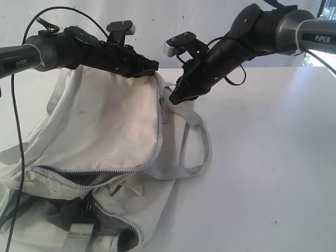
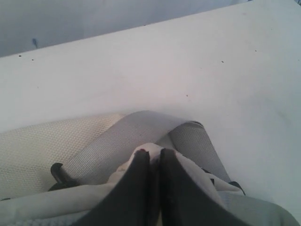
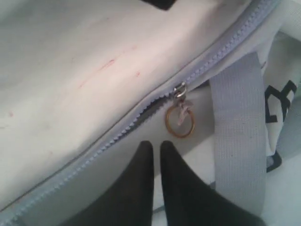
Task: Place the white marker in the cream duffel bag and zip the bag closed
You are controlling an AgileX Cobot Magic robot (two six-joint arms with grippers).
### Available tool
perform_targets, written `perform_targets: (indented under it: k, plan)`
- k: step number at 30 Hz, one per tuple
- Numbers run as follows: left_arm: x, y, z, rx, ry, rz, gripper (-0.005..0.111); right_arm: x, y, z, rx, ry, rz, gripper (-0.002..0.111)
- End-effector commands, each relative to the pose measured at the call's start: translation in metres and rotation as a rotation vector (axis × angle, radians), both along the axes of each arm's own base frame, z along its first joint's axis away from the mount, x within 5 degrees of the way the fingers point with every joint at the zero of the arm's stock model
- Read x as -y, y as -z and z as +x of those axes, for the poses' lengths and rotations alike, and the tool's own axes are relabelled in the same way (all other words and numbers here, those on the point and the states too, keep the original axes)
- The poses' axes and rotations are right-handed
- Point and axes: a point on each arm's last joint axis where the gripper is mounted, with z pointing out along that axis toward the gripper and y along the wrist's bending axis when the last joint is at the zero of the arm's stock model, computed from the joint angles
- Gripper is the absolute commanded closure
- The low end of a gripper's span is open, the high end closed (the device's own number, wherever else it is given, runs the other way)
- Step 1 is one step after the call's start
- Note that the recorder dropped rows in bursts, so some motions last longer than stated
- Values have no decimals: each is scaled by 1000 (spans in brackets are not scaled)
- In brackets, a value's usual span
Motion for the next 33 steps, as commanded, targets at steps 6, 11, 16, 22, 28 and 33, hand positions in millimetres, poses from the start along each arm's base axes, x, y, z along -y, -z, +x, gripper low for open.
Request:
perform_targets:
  k: [6, 11, 16, 22, 28, 33]
  plan:
    - [-1, -9, -1, 1, 3, -17, 107, -5, 33, 7, -59, 25, 26, 51]
    - [-8, -9, 2, -3, -5, -11, 107, -4, 31, 16, 42, 58, 28, 54]
    - [-19, -9, 4, -30, -12, -20, 107, -7, 41, 18, 46, 59, 15, 59]
    - [-19, -8, 3, -38, -2, -20, 107, -9, 49, 13, 35, -26, -10, 63]
    - [-19, -8, 3, -38, -2, -20, 107, -23, 49, 13, 123, -54, -12, 65]
    - [-18, -8, 2, -47, 8, -20, 107, -37, 59, 13, 179, -71, -34, 65]
